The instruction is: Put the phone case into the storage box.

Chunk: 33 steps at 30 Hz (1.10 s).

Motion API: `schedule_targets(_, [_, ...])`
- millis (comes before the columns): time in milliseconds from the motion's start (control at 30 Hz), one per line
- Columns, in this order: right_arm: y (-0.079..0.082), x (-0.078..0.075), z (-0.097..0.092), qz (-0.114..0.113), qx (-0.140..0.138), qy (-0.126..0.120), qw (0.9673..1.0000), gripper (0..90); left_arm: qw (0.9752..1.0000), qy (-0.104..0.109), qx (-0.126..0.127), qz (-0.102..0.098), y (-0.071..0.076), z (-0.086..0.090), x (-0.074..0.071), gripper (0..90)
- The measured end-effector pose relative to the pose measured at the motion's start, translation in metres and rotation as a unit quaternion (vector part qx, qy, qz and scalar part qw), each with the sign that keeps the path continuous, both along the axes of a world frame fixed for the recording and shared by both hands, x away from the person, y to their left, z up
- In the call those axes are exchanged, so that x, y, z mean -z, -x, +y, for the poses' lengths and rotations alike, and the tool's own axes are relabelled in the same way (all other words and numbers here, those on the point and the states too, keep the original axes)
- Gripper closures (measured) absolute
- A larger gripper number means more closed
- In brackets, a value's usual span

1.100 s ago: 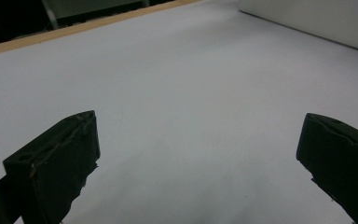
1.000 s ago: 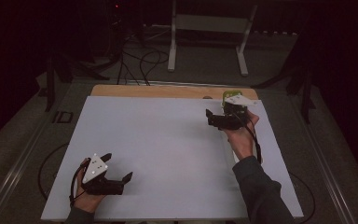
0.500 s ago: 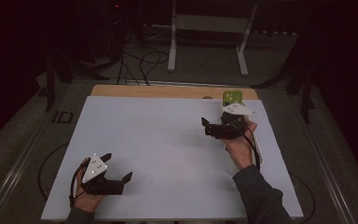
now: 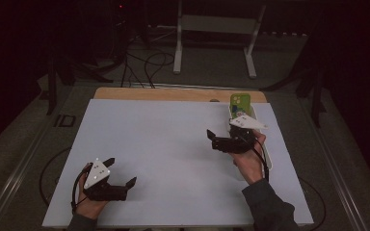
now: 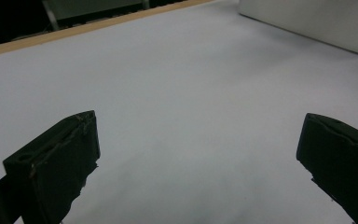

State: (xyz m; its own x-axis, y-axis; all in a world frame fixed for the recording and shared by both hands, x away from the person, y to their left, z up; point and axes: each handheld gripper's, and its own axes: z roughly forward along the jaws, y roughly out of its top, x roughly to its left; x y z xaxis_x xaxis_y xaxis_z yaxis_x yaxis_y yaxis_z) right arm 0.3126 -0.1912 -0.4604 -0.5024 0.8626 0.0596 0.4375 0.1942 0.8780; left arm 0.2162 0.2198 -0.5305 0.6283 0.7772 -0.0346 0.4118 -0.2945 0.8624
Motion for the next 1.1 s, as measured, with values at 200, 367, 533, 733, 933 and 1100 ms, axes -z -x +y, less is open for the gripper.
schedule_targets(200, [0.010, 0.003, -0.004, -0.008, -0.019, -0.004, 0.9998, 9.5, 1.0000, 0.003, -0.002, -0.002, 0.000, 0.001, -0.001, 0.0])
schedule_targets(367, [0.022, 0.006, -0.005, -0.024, -0.034, -0.007, 0.9991, 9.6, 1.0000, 0.004, -0.004, -0.005, 0.001, 0.002, -0.002, 0.0])
schedule_targets(533, [0.034, 0.010, -0.005, -0.039, -0.037, -0.007, 0.9985, 9.7, 0.9999, 0.006, -0.005, -0.007, 0.001, 0.003, -0.003, 0.0])
schedule_targets(733, [0.045, 0.014, -0.006, -0.043, -0.044, -0.010, 0.9981, 9.8, 0.9998, 0.010, -0.007, -0.012, 0.001, 0.006, -0.005, 0.0])
schedule_targets(933, [0.052, 0.021, -0.011, -0.042, -0.047, -0.015, 0.9979, 9.7, 0.9998, 0.013, -0.010, -0.014, 0.002, 0.010, -0.007, 0.0])
schedule_targets(1100, [0.057, 0.026, -0.015, -0.043, -0.051, -0.015, 0.9977, 9.4, 0.9996, 0.019, -0.011, -0.020, 0.002, 0.013, -0.009, 0.0])
